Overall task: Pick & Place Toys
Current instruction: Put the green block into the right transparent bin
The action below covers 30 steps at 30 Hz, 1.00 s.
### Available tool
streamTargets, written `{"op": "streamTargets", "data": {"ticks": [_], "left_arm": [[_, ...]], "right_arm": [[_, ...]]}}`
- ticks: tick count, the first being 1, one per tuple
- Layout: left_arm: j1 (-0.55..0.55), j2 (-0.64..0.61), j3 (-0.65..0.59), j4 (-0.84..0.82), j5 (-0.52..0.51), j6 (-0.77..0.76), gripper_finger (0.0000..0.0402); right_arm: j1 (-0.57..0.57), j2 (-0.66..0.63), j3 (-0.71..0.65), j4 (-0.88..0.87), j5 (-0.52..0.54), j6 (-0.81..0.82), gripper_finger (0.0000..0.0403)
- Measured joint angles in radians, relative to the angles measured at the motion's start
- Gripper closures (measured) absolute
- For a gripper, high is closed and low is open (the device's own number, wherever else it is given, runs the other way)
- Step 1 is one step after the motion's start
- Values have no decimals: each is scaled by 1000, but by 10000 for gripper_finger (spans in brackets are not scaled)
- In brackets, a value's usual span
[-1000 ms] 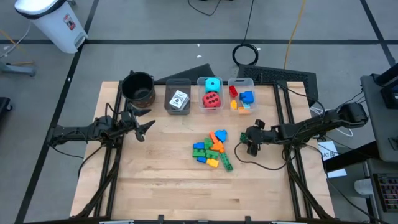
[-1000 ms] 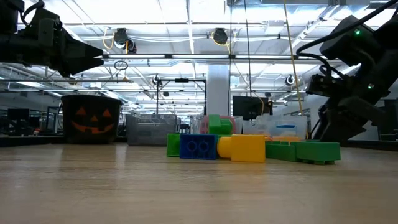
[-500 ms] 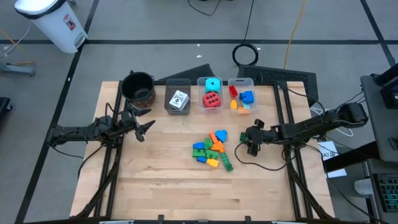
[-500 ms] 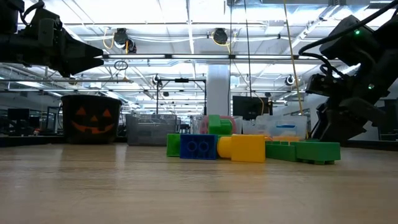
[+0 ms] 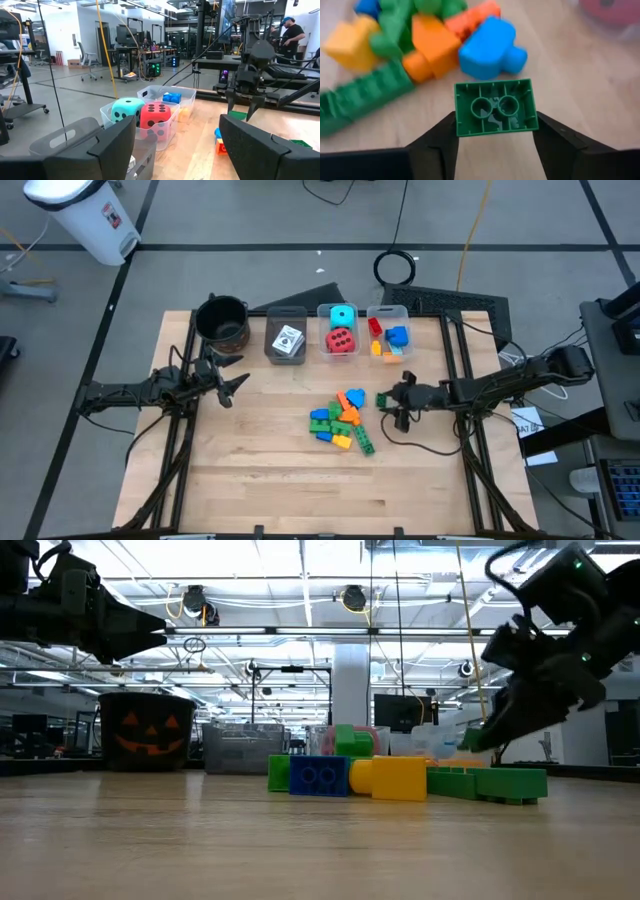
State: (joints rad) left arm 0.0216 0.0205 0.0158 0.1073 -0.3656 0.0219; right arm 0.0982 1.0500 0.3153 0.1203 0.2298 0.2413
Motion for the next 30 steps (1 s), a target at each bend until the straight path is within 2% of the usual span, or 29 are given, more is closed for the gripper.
{"op": "streamTargets", "data": {"ticks": [9, 14, 24, 30], "left_arm": [[0, 0, 0, -1, 0, 0, 110], [0, 0, 0, -1, 0, 0, 110], [0, 0, 0, 0, 0, 0, 110], [0, 0, 0, -1, 0, 0, 110]], "right_arm": [[-6, -11, 1, 211, -1, -25, 216], [-61, -10, 45, 227, 0, -29, 220], [-299, -10, 219, 78, 0, -54, 221], [-492, -1, 245, 19, 0, -89, 220]]}}
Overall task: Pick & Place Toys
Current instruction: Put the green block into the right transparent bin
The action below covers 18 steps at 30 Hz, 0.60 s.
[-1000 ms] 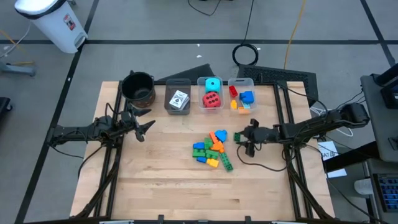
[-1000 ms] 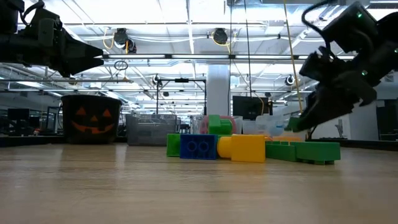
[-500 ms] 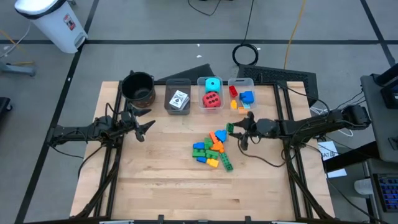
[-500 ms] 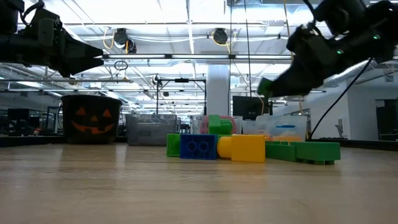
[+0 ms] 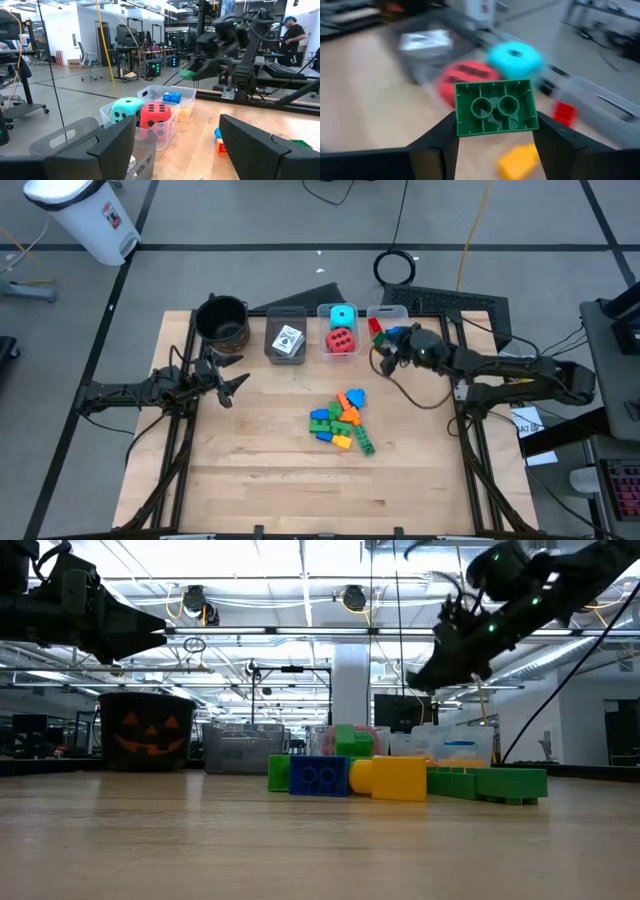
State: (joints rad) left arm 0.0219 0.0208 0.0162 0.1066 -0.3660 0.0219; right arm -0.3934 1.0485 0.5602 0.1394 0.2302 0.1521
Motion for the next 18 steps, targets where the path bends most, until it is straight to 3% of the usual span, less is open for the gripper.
{"op": "streamTargets", "data": {"ticks": [6, 12, 18], "left_arm": [[0, 0, 0, 0, 0, 0, 110], [0, 0, 0, 0, 0, 0, 110], [0, 0, 0, 0, 0, 0, 110]], "right_arm": [[-181, 72, 0, -3, -10, -13, 219], [-345, 207, 0, 121, -132, -16, 217], [-417, 310, 0, 208, -131, -13, 205]]}}
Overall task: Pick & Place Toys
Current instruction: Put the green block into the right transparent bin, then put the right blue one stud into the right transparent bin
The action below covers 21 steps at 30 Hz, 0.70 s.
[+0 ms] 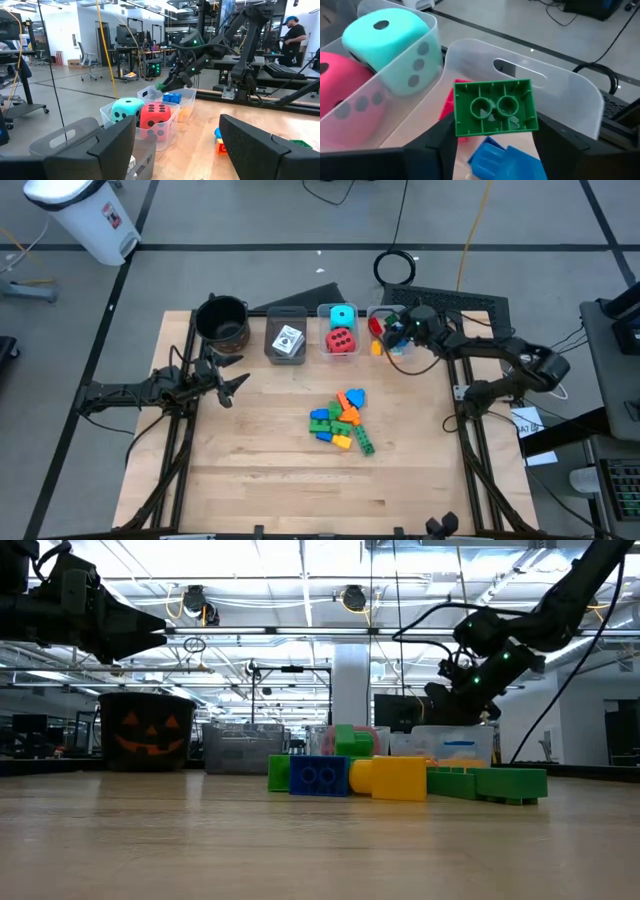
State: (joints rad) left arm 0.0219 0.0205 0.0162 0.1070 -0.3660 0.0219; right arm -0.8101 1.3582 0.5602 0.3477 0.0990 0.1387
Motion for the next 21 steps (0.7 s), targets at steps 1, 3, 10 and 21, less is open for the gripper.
{"op": "streamTargets", "data": {"ticks": [1, 3, 10, 21], "left_arm": [[0, 0, 0, 0, 0, 0, 110], [0, 0, 0, 0, 0, 0, 110], [0, 0, 0, 0, 0, 0, 110], [0, 0, 0, 0, 0, 0, 110]], "right_arm": [[0, 6, 0, 8, 0, 1, 200], [0, 12, 0, 22, -1, -2, 189], [0, -11, 0, 22, 1, -23, 129], [148, -136, 0, 52, -177, -28, 77]]}}
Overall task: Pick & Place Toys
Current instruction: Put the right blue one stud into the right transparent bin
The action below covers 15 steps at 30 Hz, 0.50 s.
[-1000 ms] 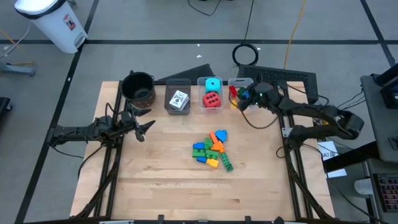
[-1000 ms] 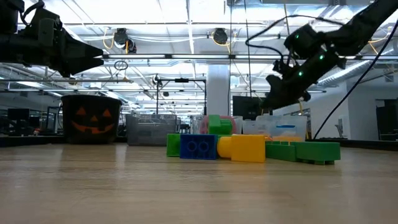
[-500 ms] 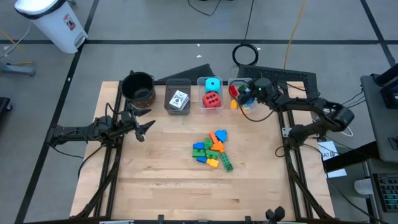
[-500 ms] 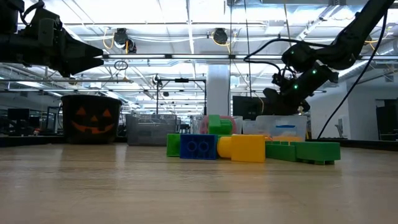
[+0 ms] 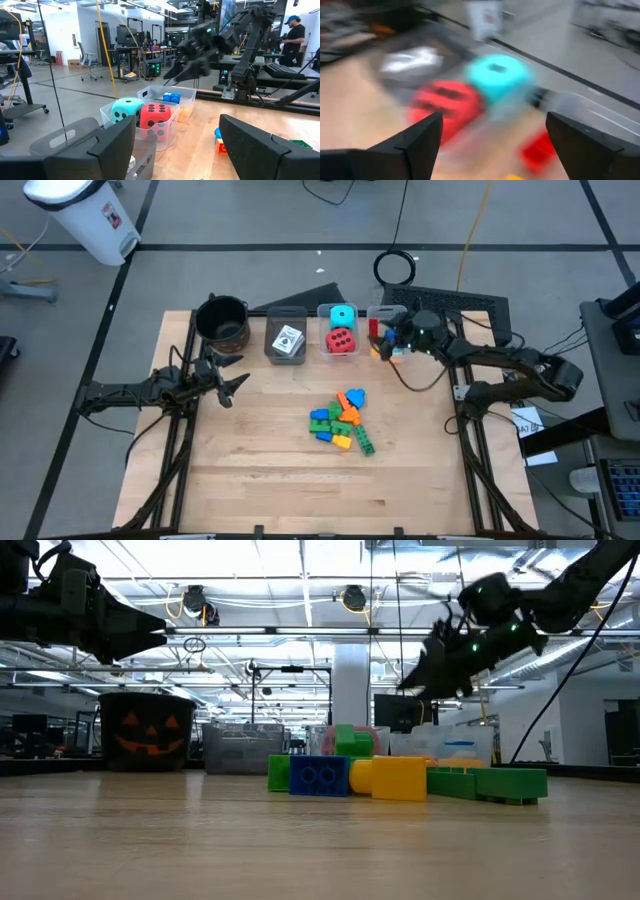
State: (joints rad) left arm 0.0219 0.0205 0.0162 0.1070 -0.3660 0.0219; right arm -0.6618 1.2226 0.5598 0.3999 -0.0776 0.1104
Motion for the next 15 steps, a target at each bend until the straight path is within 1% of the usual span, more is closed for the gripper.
{"op": "streamTargets", "data": {"ticks": [3, 7, 9, 12, 15], "left_arm": [[0, 0, 0, 0, 0, 0, 110], [0, 0, 0, 0, 0, 0, 110], [0, 0, 0, 0, 0, 0, 110], [0, 0, 0, 0, 0, 0, 110], [0, 0, 0, 0, 0, 0, 110]], "right_arm": [[110, -36, 0, 14, -55, 1, 80], [295, -38, 0, 11, -55, -25, 83], [383, -18, 0, 17, -43, -25, 83], [510, 32, 0, -8, 77, -1, 83], [607, 94, 0, -40, 205, 4, 83]]}}
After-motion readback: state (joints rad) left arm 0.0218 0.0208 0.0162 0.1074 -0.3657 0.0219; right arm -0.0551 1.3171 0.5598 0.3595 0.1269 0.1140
